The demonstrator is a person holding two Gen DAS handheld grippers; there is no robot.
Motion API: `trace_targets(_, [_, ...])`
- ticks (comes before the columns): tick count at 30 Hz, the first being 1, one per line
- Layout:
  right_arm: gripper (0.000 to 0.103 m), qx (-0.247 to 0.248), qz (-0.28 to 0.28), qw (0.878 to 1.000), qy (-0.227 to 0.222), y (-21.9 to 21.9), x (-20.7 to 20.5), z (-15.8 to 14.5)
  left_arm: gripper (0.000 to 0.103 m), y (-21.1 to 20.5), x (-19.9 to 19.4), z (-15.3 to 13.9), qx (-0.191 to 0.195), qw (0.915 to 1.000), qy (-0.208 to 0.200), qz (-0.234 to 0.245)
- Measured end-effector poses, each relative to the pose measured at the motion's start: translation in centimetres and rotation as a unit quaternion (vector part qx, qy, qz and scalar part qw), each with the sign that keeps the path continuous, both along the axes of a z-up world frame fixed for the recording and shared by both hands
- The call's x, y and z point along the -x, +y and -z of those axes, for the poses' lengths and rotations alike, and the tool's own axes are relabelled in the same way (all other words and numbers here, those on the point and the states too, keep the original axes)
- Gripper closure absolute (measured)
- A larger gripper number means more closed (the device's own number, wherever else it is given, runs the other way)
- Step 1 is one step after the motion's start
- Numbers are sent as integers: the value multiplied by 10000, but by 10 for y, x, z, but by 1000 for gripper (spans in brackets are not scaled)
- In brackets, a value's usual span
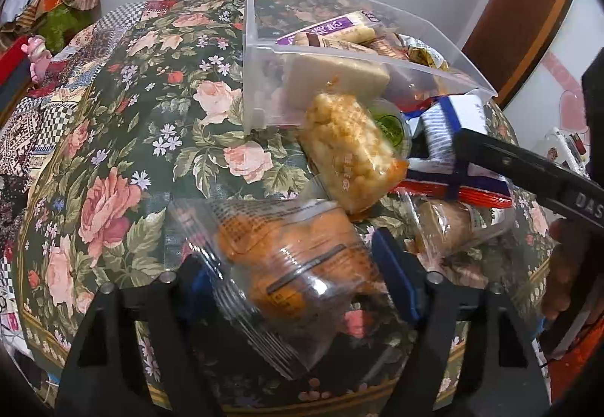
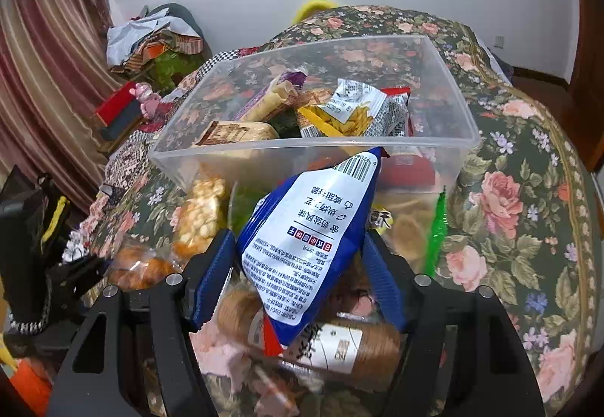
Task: Organize snacks
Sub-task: 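Grasp the blue-and-white bag with the right gripper while the left grasps a clear bag of fried snacks, then drop the blue-and-white bag into the box with the right gripper while the left drops the fried-snack bag in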
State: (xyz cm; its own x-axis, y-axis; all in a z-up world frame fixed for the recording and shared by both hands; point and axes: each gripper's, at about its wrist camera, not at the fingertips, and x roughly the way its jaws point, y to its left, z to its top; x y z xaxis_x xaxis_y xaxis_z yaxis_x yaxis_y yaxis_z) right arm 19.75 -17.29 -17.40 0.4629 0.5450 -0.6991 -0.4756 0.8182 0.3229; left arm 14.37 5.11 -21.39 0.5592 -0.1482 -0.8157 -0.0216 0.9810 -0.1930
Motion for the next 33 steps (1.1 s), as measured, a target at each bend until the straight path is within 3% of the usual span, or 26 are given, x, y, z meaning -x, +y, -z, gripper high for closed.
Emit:
trace_targets(2, [35,-119,-15,9999,110,0,-2,3,36,0,1,-1,-22,10000,-63,-26])
trace_targets(12, [37,60,71,9999,56,7,1,2,39,9,10,-10,-159,9995,-189,-171])
trace_targets(15, [50,-90,-13,9999,85,2,4,-1,39,11,13,-17,-184,9993,-270,-174])
trace_targets(16, [59,-104,-48,9999,85,2,5,-2,39,12,14,-20,-189,9992,-304,-193])
trace_targets(33, [62,-337,8,9984,-463,-29,20,-45,39,11,-1,-82,-205,9949,-956,-239])
